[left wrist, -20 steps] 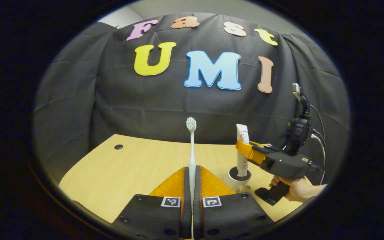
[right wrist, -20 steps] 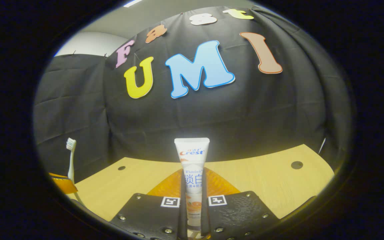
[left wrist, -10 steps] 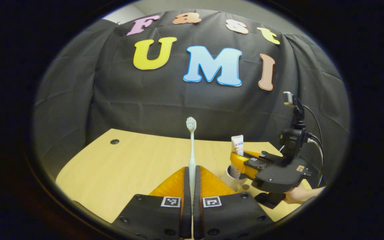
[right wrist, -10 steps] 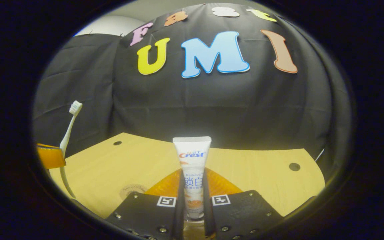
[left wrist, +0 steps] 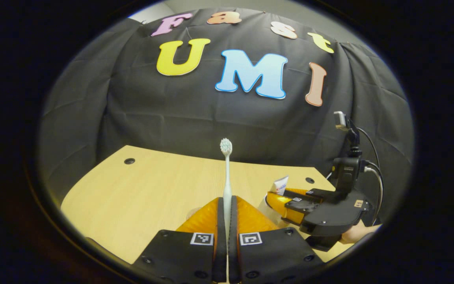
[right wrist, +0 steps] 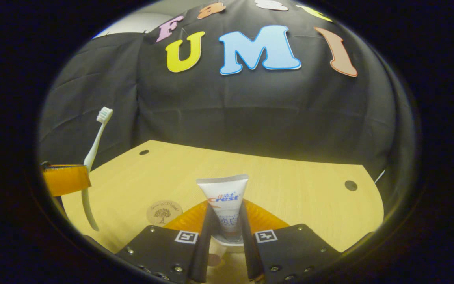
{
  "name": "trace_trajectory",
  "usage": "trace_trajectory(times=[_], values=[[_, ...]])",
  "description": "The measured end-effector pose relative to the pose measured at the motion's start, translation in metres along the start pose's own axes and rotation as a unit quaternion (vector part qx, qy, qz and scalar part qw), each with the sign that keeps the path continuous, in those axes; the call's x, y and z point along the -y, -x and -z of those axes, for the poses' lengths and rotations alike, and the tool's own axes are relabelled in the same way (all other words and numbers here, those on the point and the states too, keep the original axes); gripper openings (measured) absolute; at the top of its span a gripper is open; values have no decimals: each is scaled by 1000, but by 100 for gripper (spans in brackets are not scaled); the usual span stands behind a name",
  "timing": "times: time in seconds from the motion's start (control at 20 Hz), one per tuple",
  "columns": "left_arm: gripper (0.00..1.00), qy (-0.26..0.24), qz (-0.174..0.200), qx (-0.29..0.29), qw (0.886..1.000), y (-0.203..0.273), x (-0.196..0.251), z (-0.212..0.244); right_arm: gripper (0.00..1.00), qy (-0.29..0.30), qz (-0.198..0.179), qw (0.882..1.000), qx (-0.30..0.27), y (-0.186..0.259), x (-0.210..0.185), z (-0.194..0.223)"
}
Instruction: Put the toothbrush and toothpaste on the desktop into the cup, then pick up the cup and place it on the coaster on the desktop.
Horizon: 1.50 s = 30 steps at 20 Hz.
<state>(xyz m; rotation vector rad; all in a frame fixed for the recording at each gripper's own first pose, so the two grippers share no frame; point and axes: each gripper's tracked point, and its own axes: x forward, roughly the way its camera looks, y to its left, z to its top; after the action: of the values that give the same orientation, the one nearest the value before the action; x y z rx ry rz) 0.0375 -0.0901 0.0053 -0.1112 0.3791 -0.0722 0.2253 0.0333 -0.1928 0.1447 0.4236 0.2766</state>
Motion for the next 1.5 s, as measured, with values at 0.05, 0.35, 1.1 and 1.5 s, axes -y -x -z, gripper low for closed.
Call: trace_trajectory(times=[0.05, 0.35, 1.1, 1.5], values=[[10, 2, 4, 0, 1000, -1, 1, 1, 41, -1, 1, 1000, -4, 1, 0, 1], [10, 4, 21, 8, 1000, -12, 3, -3, 68, -11, 6, 999, 38, 23, 1, -34], [9, 111, 122, 134, 977, -58, 46, -58, 86, -91, 80, 985, 120, 182, 42, -78], [9, 145, 146, 146, 968, -88, 72, -59, 86, -103, 105, 986, 82, 215, 61, -36]])
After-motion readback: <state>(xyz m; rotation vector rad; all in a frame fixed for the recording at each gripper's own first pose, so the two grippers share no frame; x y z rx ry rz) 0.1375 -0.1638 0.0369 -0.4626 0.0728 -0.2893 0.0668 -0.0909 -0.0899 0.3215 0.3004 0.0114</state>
